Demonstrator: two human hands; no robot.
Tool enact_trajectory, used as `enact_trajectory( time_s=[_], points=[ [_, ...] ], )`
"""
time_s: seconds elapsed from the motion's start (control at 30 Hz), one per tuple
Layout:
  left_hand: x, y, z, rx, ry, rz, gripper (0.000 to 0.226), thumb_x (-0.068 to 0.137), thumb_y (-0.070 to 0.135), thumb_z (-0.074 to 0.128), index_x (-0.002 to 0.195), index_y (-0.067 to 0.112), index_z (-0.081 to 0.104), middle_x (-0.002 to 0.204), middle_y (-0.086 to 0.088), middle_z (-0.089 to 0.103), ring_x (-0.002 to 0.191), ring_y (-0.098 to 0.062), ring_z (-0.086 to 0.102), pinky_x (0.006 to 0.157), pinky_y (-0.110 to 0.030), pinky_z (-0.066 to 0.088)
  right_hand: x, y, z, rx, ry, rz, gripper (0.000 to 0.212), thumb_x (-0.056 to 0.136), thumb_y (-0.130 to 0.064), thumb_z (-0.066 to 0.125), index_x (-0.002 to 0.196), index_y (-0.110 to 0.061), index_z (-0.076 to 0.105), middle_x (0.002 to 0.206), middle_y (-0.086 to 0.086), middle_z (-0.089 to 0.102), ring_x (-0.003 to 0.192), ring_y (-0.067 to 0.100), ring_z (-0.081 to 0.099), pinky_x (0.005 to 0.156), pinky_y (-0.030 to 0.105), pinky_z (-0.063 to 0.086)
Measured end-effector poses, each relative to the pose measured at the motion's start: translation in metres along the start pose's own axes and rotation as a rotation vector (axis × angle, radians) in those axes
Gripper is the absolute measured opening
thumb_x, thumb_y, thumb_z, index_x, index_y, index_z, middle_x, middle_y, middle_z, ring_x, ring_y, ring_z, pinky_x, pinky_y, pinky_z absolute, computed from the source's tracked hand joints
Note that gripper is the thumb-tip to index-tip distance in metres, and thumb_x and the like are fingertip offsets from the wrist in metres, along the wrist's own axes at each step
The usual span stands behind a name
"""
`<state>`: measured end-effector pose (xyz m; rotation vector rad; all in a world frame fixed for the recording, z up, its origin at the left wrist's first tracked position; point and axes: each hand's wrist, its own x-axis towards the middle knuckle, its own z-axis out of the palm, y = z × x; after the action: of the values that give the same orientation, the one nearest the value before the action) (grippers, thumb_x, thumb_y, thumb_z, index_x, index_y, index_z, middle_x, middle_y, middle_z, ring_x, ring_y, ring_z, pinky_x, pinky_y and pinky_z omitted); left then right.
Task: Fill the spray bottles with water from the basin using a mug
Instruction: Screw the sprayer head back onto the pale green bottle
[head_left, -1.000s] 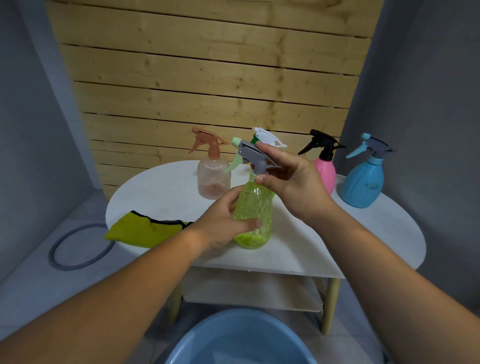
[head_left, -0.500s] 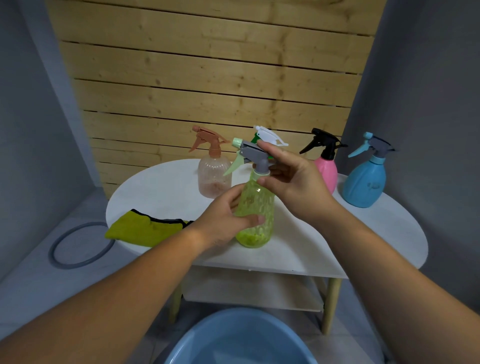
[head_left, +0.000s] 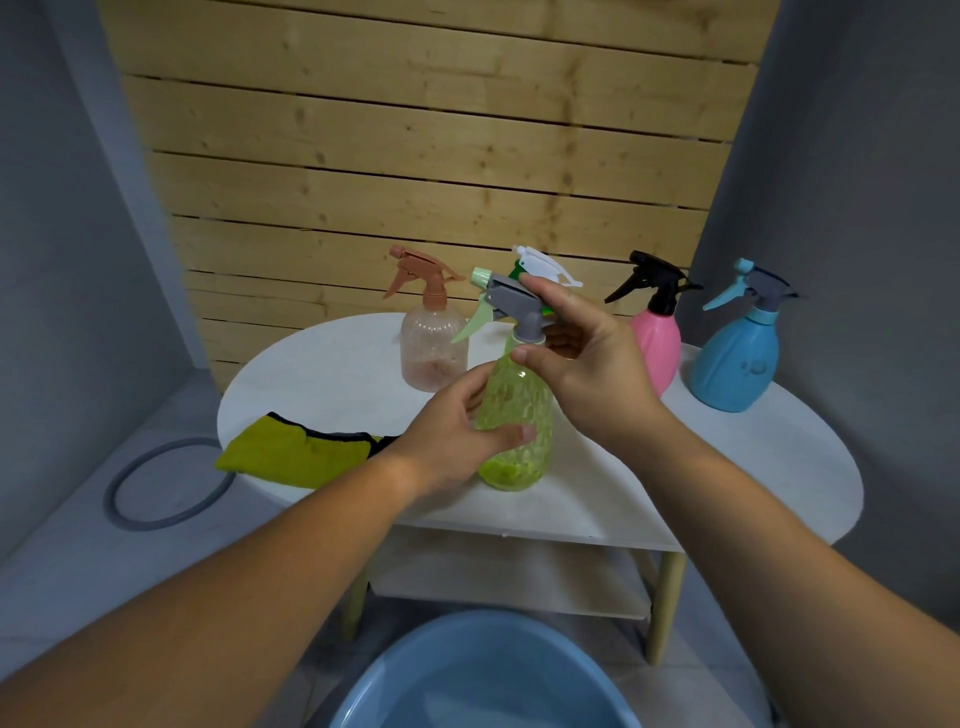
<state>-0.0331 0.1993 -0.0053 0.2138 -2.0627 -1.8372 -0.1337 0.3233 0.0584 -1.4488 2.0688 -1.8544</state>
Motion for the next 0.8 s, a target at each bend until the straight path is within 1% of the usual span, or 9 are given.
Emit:
enact_trajectory(
  time_s=[0.07, 0.13, 0.23, 0.3, 0.4, 0.53, 0.67, 0.73, 0.8],
  points=[
    [-0.001, 0.000, 0.000, 0.003, 0.003, 0.002, 0.061, 0.084, -0.001, 0.080, 0.135, 0.023, 0.057, 0.122, 0.009, 0.072, 0.114, -0.003, 0.068, 0.094, -0.020, 0.054, 0.000, 0.001, 0.001, 0.008, -0.007, 0.002, 0.064, 0.081, 0.000, 0.076, 0.128, -0.040, 0.057, 0.117, 0.002, 0.069, 0.101, 0.025, 0.066, 0.094, 0.046, 0.054],
    [-0.001, 0.000, 0.000, 0.006, 0.001, 0.000, 0.061, 0.084, 0.000, 0.080, 0.135, 0.023, 0.058, 0.120, 0.011, 0.072, 0.113, -0.001, 0.068, 0.090, -0.018, 0.054, -0.002, 0.002, -0.002, 0.031, -0.031, 0.004, 0.063, 0.084, 0.001, 0.074, 0.131, -0.037, 0.056, 0.117, 0.004, 0.070, 0.103, 0.026, 0.067, 0.097, 0.045, 0.054],
    [-0.001, 0.000, 0.000, 0.004, 0.000, 0.003, 0.061, 0.083, 0.000, 0.081, 0.136, 0.021, 0.058, 0.121, 0.009, 0.072, 0.113, -0.002, 0.068, 0.090, -0.019, 0.054, -0.004, 0.003, -0.007, 0.036, -0.087, 0.003, 0.063, 0.088, 0.004, 0.068, 0.136, -0.033, 0.052, 0.121, -0.004, 0.068, 0.105, 0.011, 0.066, 0.098, 0.030, 0.053],
    [-0.001, -0.001, 0.000, 0.019, 0.009, 0.013, 0.061, 0.082, 0.001, 0.082, 0.136, 0.020, 0.058, 0.123, 0.005, 0.072, 0.114, -0.004, 0.067, 0.094, -0.022, 0.054, -0.003, 0.003, -0.009, 0.044, -0.103, 0.017, 0.065, 0.088, 0.007, 0.066, 0.136, -0.035, 0.052, 0.122, -0.005, 0.067, 0.105, 0.008, 0.066, 0.096, 0.026, 0.053],
    [-0.002, -0.003, 0.003, 0.033, 0.038, 0.038, 0.059, 0.083, 0.005, 0.083, 0.133, 0.025, 0.060, 0.124, 0.003, 0.071, 0.116, -0.005, 0.066, 0.098, -0.026, 0.054, -0.001, 0.004, -0.006, 0.053, -0.073, 0.014, 0.066, 0.086, 0.009, 0.066, 0.131, -0.039, 0.054, 0.116, -0.007, 0.068, 0.098, 0.009, 0.065, 0.094, 0.030, 0.055],
    [-0.003, -0.005, 0.004, 0.065, 0.090, 0.078, 0.058, 0.082, 0.011, 0.086, 0.132, 0.026, 0.062, 0.121, 0.008, 0.072, 0.115, -0.002, 0.066, 0.094, -0.018, 0.053, -0.002, 0.009, 0.005, 0.034, 0.002, -0.012, 0.065, 0.086, 0.005, 0.068, 0.132, -0.040, 0.056, 0.118, -0.004, 0.069, 0.102, 0.015, 0.066, 0.099, 0.035, 0.053],
    [-0.003, -0.004, 0.006, 0.093, 0.110, 0.094, 0.058, 0.080, 0.012, 0.087, 0.131, 0.025, 0.062, 0.120, 0.010, 0.072, 0.114, 0.000, 0.066, 0.095, -0.018, 0.053, -0.002, 0.011, 0.003, 0.012, 0.008, 0.001, 0.064, 0.086, 0.001, 0.070, 0.136, -0.037, 0.056, 0.117, -0.006, 0.069, 0.102, 0.015, 0.066, 0.098, 0.037, 0.054],
    [-0.003, -0.003, 0.006, 0.095, 0.112, 0.077, 0.059, 0.079, 0.012, 0.087, 0.130, 0.027, 0.061, 0.119, 0.012, 0.072, 0.112, 0.002, 0.066, 0.095, -0.018, 0.053, -0.003, 0.011, 0.002, 0.009, -0.015, -0.001, 0.066, 0.087, 0.000, 0.070, 0.139, -0.037, 0.052, 0.120, -0.005, 0.069, 0.105, 0.016, 0.066, 0.099, 0.039, 0.053],
    [-0.002, -0.003, 0.005, 0.089, 0.086, 0.048, 0.062, 0.079, 0.011, 0.087, 0.132, 0.028, 0.059, 0.119, 0.012, 0.071, 0.110, 0.003, 0.067, 0.092, -0.017, 0.054, -0.006, 0.011, 0.000, -0.028, -0.024, -0.005, 0.072, 0.087, -0.005, 0.072, 0.143, -0.041, 0.044, 0.120, -0.008, 0.067, 0.105, 0.010, 0.066, 0.098, 0.035, 0.054]
  ],
)
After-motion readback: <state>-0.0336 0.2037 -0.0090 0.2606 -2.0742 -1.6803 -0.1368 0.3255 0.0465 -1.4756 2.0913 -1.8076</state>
